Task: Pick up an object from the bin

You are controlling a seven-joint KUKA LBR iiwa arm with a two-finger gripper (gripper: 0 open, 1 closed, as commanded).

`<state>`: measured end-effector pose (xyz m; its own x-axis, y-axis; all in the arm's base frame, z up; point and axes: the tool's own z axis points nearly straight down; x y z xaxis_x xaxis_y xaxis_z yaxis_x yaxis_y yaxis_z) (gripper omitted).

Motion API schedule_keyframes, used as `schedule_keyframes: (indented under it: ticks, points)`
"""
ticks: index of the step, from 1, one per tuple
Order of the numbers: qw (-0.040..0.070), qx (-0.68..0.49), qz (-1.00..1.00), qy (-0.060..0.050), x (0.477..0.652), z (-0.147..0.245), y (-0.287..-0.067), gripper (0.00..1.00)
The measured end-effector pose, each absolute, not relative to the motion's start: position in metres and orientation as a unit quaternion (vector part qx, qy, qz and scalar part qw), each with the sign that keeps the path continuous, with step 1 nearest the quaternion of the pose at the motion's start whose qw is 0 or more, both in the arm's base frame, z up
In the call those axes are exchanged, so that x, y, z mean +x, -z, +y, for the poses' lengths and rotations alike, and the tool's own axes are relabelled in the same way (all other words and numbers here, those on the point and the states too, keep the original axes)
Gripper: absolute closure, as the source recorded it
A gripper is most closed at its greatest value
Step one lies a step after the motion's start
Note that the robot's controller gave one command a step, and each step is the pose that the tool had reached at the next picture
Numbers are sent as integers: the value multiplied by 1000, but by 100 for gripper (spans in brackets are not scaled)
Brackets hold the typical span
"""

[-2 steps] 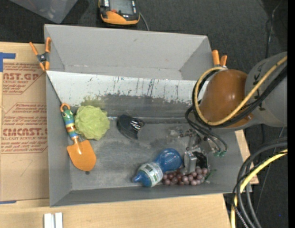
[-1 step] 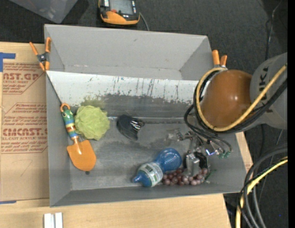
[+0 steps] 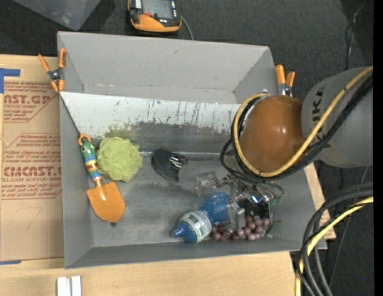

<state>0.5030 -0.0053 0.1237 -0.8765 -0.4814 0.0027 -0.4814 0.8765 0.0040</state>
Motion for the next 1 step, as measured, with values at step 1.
schedule_keyframes:
  ticks: [1]
  points:
    - [-2, 308, -951, -1, 514, -18, -71, 0]
